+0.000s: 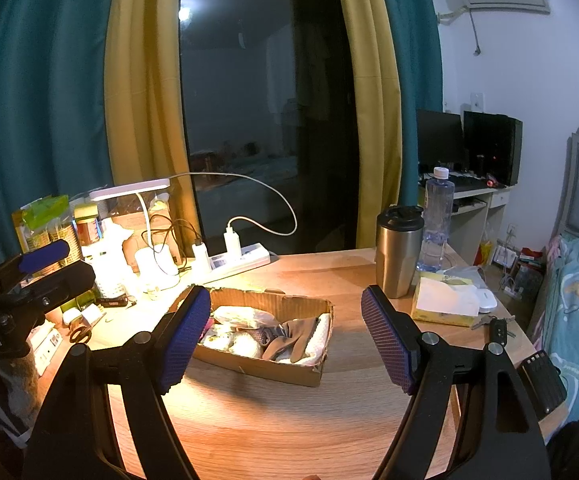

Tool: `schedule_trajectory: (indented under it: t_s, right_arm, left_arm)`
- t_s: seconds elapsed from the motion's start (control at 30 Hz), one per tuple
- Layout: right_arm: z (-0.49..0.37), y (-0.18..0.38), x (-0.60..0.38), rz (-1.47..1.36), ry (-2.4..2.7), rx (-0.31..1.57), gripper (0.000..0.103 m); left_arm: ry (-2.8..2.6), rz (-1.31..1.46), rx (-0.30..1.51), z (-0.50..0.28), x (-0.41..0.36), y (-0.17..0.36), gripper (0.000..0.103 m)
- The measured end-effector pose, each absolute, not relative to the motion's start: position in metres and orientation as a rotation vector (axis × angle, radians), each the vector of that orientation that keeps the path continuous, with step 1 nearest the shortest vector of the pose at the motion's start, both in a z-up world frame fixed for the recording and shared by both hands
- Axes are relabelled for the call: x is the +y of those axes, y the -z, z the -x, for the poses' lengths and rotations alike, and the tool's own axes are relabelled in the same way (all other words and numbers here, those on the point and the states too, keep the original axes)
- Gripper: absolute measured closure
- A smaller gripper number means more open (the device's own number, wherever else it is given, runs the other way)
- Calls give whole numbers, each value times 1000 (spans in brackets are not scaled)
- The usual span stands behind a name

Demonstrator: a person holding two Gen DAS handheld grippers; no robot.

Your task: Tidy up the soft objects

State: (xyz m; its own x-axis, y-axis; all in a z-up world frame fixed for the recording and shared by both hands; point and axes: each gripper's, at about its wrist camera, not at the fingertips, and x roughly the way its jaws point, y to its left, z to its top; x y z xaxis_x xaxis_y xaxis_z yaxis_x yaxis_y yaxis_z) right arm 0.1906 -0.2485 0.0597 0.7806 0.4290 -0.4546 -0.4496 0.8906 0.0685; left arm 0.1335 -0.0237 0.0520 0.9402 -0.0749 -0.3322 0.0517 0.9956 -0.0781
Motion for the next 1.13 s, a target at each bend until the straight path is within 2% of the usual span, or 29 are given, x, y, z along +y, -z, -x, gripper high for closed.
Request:
schedule_trajectory:
  t_s: [1.13]
  right_arm:
    - [-192, -56, -251, 45, -465, 486, 22]
  left_arm:
    - [96, 60, 356, -143, -31, -46, 1]
